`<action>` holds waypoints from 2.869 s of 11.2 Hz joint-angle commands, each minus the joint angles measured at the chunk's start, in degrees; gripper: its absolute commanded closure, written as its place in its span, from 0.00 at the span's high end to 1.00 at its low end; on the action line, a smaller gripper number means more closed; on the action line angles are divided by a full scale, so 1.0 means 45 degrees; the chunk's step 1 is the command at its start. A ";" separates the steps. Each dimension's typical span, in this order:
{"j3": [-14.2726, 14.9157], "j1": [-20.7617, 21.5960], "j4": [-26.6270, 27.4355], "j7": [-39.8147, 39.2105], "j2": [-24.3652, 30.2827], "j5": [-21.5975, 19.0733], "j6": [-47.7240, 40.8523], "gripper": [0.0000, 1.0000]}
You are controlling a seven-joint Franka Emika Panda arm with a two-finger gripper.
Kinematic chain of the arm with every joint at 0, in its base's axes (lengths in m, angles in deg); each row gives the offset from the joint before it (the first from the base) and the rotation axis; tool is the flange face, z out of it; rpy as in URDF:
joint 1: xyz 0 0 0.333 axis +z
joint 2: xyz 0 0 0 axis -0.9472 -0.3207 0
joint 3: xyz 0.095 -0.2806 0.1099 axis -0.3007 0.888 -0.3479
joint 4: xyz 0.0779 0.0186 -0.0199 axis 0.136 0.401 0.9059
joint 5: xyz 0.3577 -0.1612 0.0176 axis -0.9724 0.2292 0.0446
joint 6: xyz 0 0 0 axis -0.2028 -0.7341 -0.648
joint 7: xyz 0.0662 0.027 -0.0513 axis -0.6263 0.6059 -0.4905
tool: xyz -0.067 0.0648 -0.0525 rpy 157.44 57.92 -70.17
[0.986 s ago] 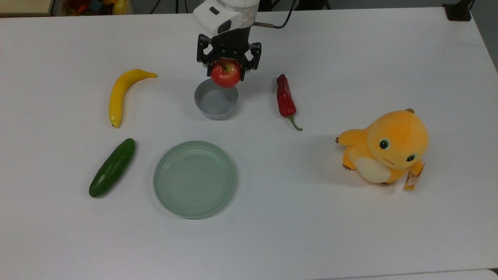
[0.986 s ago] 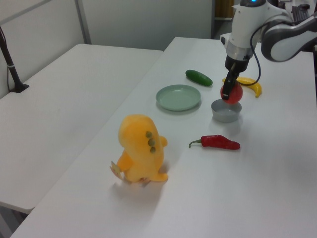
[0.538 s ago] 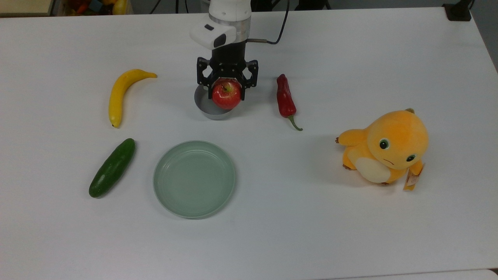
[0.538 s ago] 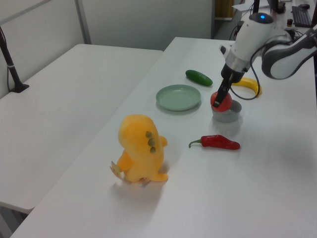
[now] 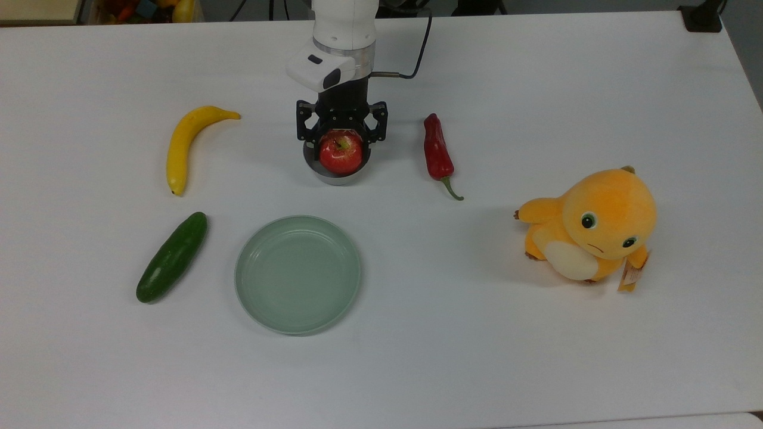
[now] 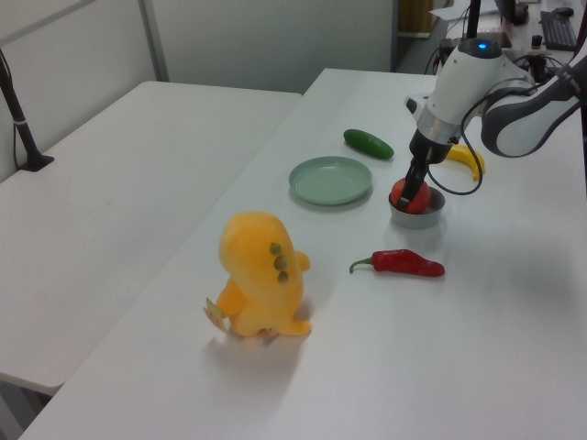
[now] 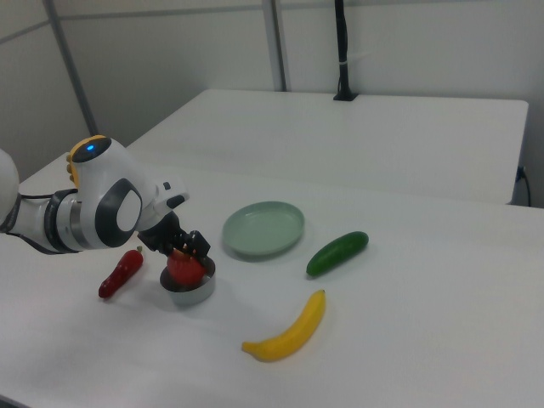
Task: Put the red apple in the bowl
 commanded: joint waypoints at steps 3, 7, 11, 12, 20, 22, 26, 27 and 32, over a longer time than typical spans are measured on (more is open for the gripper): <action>-0.0082 -0.0148 0.0039 -0.0231 0.0268 -0.0137 -0.0161 1.00; -0.0101 -0.0051 -0.1947 0.0433 0.1030 -0.0293 -0.3886 1.00; -0.0101 -0.0069 -0.5364 0.1352 0.1090 -0.1535 -0.8161 1.00; -0.0082 -0.0109 -0.6300 0.1275 0.1186 -0.2375 -0.9448 1.00; 0.0307 -0.0461 -0.8654 0.0866 0.2301 -0.3826 -1.4814 1.00; 0.0756 -0.0442 -0.8265 -0.1623 0.2223 -0.4450 -1.3489 1.00; 0.0817 -0.0422 -0.8165 -0.2711 0.2046 -0.4512 -1.3093 1.00; 0.0817 -0.0402 -0.8184 -0.2711 0.2027 -0.4512 -1.3113 1.00; 0.0797 -0.0285 -0.8145 -0.2632 0.1949 -0.4512 -1.3016 1.00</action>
